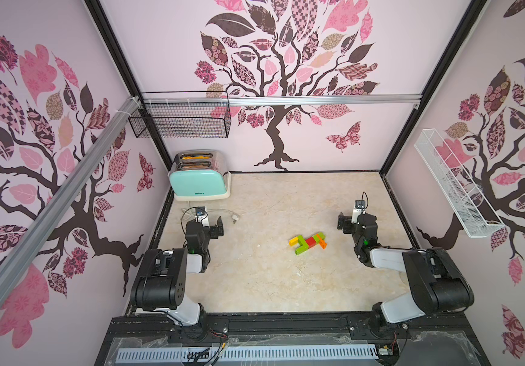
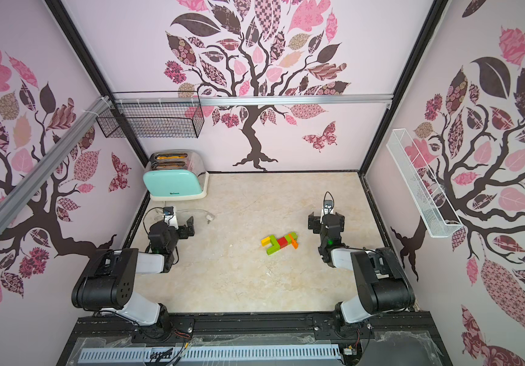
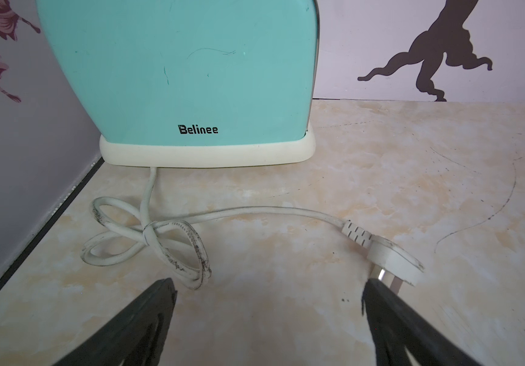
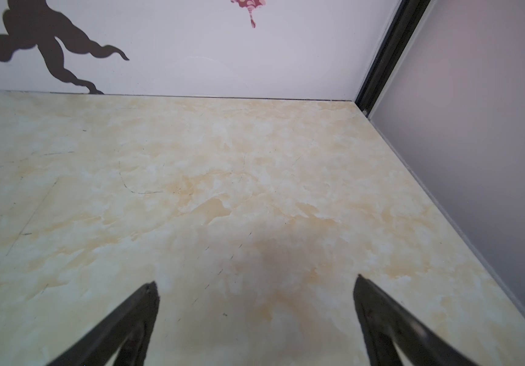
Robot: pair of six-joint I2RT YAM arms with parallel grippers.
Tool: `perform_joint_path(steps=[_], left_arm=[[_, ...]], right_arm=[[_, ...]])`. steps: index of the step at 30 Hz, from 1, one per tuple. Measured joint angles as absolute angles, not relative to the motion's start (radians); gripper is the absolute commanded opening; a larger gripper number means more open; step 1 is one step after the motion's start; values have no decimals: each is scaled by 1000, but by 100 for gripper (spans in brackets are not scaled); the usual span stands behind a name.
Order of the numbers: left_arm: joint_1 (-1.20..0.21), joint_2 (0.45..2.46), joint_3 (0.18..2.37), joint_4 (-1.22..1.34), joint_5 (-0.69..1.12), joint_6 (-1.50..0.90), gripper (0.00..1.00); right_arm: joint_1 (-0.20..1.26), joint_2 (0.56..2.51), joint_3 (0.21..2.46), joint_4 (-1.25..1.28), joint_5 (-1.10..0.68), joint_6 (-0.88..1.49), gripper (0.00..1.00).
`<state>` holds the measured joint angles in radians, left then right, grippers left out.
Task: Assemble a giraffe with lego
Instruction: Reset both arms
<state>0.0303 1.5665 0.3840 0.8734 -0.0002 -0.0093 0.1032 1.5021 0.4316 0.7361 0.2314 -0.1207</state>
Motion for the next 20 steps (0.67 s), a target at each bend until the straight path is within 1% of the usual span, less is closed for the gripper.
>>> perform_joint_path(steps=[2, 4, 20], left_arm=[[30, 1567, 384, 871, -4, -12, 98], [30, 1567, 384, 869, -7, -15, 98], [27, 1566, 374, 884, -26, -19, 98]], right_arm=[[67, 1541, 401, 811, 210, -102, 99], [49, 1554, 397, 793, 201, -85, 99], [48, 1553, 397, 820, 174, -63, 99]])
